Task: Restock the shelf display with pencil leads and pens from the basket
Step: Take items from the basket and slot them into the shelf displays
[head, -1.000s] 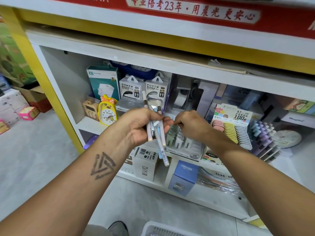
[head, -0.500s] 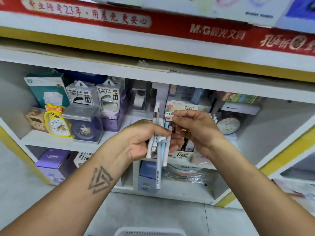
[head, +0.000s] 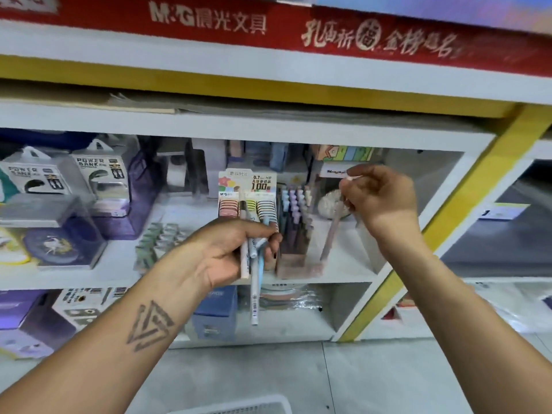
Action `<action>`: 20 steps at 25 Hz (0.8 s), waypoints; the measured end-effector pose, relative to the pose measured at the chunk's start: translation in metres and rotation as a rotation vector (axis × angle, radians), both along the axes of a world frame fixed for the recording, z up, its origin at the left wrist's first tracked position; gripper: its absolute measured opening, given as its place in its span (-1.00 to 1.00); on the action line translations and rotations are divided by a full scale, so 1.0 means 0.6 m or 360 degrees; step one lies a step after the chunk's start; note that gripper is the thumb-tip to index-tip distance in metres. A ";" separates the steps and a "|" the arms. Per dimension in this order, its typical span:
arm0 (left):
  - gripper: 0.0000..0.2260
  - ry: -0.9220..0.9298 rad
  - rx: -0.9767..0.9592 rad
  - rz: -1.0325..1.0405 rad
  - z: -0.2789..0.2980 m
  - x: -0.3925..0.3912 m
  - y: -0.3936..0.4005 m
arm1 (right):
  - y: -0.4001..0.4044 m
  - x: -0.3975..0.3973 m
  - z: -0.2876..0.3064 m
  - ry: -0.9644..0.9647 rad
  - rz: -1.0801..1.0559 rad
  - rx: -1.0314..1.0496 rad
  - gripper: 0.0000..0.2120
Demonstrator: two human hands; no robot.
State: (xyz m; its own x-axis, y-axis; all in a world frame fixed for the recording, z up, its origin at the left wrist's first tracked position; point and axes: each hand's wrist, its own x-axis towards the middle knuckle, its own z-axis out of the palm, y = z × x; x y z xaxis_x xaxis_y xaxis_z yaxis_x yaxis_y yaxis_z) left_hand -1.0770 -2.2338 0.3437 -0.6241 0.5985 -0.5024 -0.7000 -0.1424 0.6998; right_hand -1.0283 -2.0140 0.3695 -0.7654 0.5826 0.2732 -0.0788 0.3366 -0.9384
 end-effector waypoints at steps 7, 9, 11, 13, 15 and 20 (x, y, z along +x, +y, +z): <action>-0.78 -0.0042 0.0066 -0.0061 -0.011 -0.006 0.031 | 0.009 0.002 -0.036 0.0101 0.0033 0.0343 -0.93; -0.82 -0.0057 0.0053 -0.0066 -0.016 -0.011 0.038 | 0.016 -0.003 -0.035 0.0166 -0.0082 0.0448 -0.94; -0.84 -0.0063 0.0043 -0.0068 -0.020 -0.015 0.042 | 0.015 -0.002 -0.040 0.0167 -0.0120 0.0638 -0.94; -0.83 -0.0057 0.0033 -0.0072 -0.023 -0.017 0.043 | 0.005 -0.001 -0.055 0.0074 -0.0025 0.0840 -0.93; -0.84 -0.0049 0.0033 -0.0086 -0.023 -0.017 0.042 | -0.002 -0.003 -0.072 -0.0015 0.0062 0.0944 -0.94; -0.80 -0.0034 0.0041 -0.0081 -0.021 -0.016 0.034 | -0.006 -0.009 -0.079 -0.0078 0.0126 0.1034 -0.96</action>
